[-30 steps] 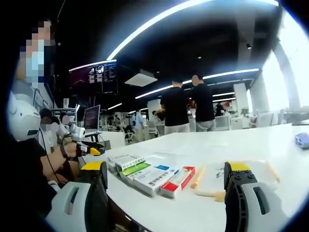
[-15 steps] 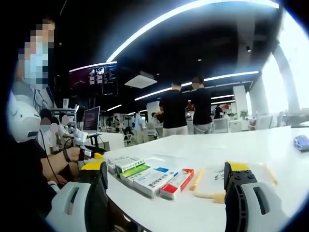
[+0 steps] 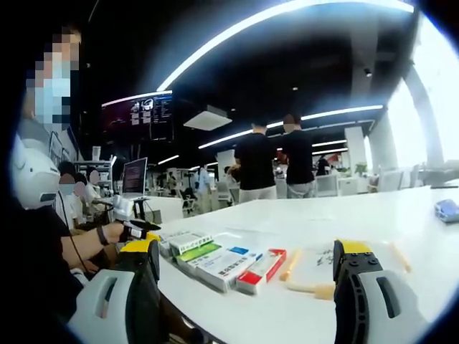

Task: Arrange the small medicine boxes into an aligned row inside the storage area until every box is upright, visible, and separated from the surrounding clutter.

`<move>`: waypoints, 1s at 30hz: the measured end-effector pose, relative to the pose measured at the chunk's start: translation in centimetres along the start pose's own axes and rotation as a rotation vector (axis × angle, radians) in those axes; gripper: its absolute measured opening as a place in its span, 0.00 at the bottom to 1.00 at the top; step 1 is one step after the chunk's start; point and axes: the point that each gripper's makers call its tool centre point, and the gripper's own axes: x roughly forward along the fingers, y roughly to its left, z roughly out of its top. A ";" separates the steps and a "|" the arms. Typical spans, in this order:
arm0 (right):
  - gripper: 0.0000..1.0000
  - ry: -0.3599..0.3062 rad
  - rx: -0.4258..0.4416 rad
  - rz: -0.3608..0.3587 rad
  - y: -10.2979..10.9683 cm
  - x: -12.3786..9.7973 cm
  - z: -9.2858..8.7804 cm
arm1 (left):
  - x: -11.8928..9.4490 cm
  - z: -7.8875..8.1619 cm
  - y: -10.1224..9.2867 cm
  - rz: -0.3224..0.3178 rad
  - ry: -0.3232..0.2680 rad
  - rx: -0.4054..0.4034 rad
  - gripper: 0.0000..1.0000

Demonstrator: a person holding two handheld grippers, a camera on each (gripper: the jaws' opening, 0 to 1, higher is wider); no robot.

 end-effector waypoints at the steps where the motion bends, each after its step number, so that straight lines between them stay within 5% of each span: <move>1: 0.99 0.004 -0.001 0.000 0.0 0.0 -0.1 | 0.1 0.0 0.0 0.004 -0.002 -0.006 0.80; 11: 1.00 -0.013 -0.002 0.017 0.3 -0.1 0.3 | 0.6 0.1 0.1 0.011 -0.019 -0.027 0.71; 30: 1.00 -0.013 0.001 0.016 0.2 -0.4 0.0 | 2.3 -1.8 -0.3 0.058 0.055 -0.021 0.62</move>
